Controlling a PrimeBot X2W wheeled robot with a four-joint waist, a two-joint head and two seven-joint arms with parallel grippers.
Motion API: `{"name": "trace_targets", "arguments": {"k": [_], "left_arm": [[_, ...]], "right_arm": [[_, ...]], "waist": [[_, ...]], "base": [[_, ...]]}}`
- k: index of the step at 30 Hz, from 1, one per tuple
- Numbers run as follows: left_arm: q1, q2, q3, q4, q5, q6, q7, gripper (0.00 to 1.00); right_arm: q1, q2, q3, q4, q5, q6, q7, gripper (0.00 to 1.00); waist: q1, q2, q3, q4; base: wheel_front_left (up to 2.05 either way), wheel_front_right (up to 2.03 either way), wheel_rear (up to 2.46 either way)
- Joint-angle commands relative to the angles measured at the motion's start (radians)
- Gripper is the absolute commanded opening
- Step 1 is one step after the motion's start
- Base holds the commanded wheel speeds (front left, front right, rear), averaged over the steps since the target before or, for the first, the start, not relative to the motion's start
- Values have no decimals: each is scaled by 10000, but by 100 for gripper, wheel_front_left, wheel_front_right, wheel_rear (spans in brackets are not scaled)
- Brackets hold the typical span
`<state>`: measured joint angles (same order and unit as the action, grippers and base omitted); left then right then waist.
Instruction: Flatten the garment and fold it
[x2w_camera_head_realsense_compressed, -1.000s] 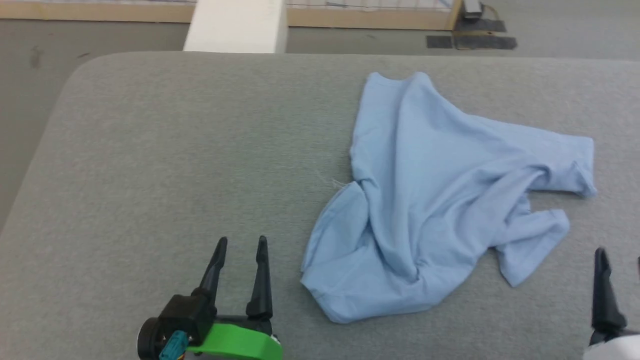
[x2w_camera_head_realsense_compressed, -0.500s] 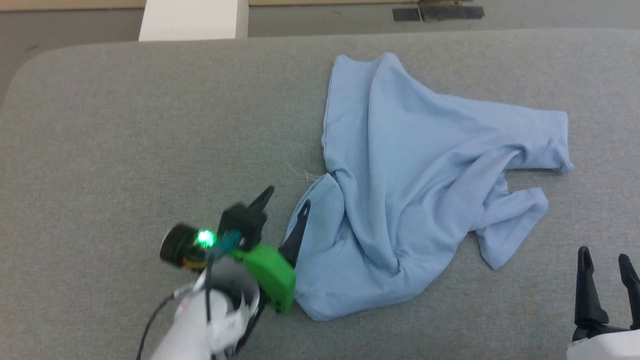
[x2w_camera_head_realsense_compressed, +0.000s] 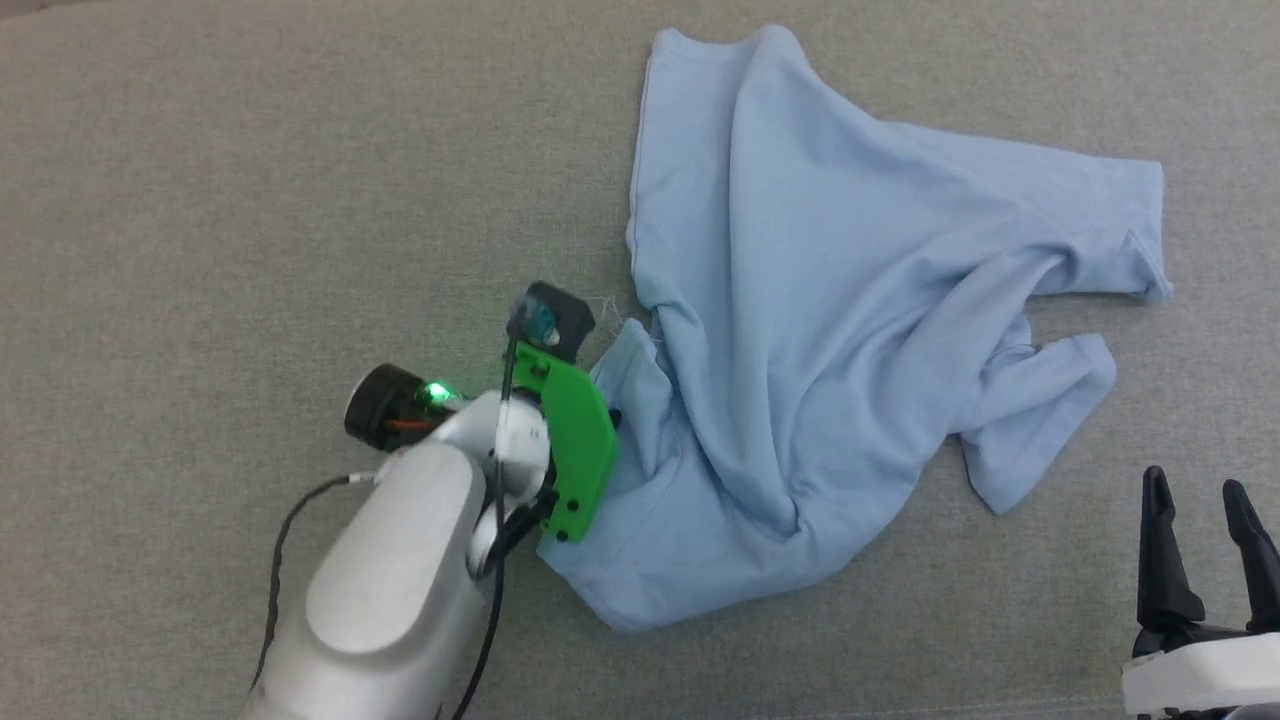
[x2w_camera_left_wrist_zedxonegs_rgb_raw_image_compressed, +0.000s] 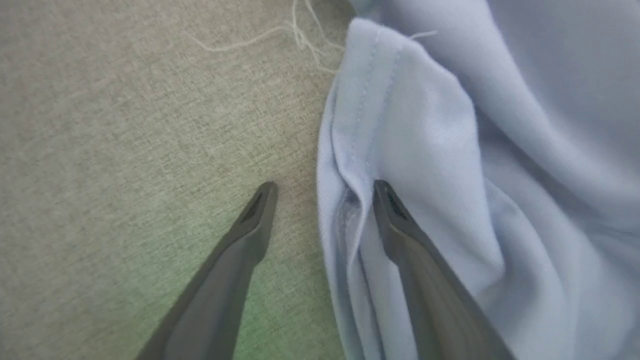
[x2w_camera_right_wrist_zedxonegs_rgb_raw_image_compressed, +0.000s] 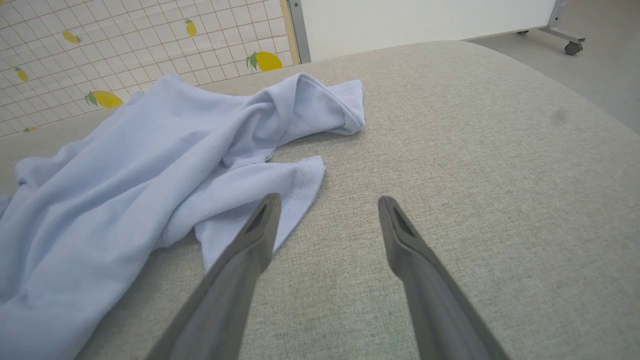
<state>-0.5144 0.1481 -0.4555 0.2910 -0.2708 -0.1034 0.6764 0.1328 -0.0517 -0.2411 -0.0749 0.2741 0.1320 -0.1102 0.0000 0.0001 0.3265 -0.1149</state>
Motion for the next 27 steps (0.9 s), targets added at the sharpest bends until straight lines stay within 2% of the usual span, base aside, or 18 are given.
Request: {"name": "trace_targets", "arguments": {"k": [1,3,8,9,10,12,16,23,27], "left_arm": [[-37,-61,-42,301,-153,118,735,100],[-20,-179,-58,451,-370,295,1735,100],[190,-311,-422,309,-831,277,3809,100],[234,-314,-465,188,-900,247,3926,26],[275,-302,-511,118,-942,212,3978,0],[388,-271,-559,5,-1063,144,3967,0],[532,-178,-428,-232,-1074,82,2881,0],[806,-305,284,-873,-1262,106,-192,0],[1420,-416,928,-1754,-1382,476,-2105,0]], "right_arm": [[-212,14,-29,40,68,-13,5,100],[-242,14,-17,83,84,-13,2,100],[-325,14,40,171,123,-13,8,100],[-353,14,53,187,123,-13,10,100],[-378,14,59,201,123,-13,9,100],[-423,14,76,237,112,-13,9,100],[-424,14,57,303,73,-13,11,100],[-281,14,64,254,-65,-13,86,100],[-104,14,52,165,-113,-13,173,100]], "waist": [[0,-1,194,-38],[0,-1,257,-24],[0,-1,362,13],[0,-1,384,17],[0,-1,398,19],[0,-1,401,25],[0,-1,299,89],[0,-1,-165,361],[0,-1,-470,553]], "base": [[0,0,0],[0,0,0],[0,0,0],[0,0,0],[0,0,0],[0,0,0],[0,0,0],[0,0,0],[0,0,0]]}}
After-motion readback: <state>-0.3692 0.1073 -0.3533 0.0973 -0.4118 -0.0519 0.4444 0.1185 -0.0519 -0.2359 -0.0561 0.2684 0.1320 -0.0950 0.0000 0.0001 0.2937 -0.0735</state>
